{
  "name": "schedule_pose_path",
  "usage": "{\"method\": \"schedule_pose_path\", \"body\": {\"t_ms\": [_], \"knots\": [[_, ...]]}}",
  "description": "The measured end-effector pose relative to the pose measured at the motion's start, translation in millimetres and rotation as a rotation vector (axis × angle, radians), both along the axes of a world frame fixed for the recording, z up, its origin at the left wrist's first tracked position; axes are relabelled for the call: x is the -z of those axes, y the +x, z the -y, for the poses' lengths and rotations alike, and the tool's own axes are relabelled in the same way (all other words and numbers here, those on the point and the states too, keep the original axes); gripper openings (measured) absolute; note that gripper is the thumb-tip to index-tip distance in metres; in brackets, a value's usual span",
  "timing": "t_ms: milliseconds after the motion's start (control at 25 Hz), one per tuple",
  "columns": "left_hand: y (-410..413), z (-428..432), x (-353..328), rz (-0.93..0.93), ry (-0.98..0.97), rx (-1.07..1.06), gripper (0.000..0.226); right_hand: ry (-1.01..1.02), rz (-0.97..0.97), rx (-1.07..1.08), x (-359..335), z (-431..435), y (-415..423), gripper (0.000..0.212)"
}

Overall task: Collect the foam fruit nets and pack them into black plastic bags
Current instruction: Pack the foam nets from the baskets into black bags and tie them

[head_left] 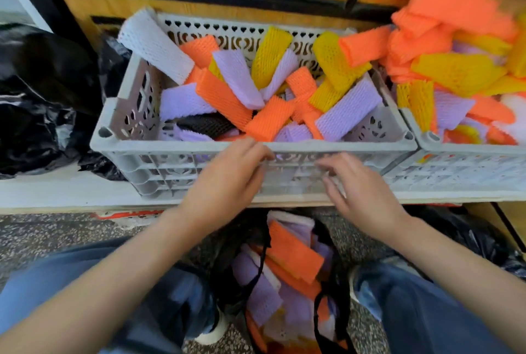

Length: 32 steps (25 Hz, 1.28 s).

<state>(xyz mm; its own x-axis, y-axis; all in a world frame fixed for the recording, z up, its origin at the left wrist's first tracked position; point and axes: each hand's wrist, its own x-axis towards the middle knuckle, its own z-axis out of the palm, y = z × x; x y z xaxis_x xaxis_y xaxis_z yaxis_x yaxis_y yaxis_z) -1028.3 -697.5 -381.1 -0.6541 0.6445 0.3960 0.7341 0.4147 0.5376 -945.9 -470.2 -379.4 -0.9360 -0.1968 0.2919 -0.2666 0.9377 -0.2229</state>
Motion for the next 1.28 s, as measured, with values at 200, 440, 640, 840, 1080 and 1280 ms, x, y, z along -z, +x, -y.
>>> {"method": "schedule_pose_path", "body": {"t_ms": [200, 440, 640, 840, 1080, 1280], "knots": [[-63, -3, -32, -0.122, 0.001, -0.078, 0.018, -0.214, -0.011, 0.114, -31, -4, -80, 0.027], [-160, -20, -22, -0.03, -0.315, -0.105, 0.052, -0.033, 0.51, -0.037, -6, -4, -169, 0.059], [-200, -18, 5, 0.106, -0.681, -0.062, 0.072, 0.161, 0.672, -0.113, 13, 3, -199, 0.076], [-204, -27, 8, -0.099, -0.571, -0.229, 0.039, 0.234, 0.574, -0.142, 21, 7, -213, 0.054], [-192, -26, -20, -0.018, 0.031, -0.386, 0.021, 0.059, 0.375, -0.084, -5, -6, -204, 0.03], [-154, -22, -55, 0.019, 0.366, -0.525, 0.017, -0.02, 0.079, 0.103, -45, -11, -195, 0.021]]}}
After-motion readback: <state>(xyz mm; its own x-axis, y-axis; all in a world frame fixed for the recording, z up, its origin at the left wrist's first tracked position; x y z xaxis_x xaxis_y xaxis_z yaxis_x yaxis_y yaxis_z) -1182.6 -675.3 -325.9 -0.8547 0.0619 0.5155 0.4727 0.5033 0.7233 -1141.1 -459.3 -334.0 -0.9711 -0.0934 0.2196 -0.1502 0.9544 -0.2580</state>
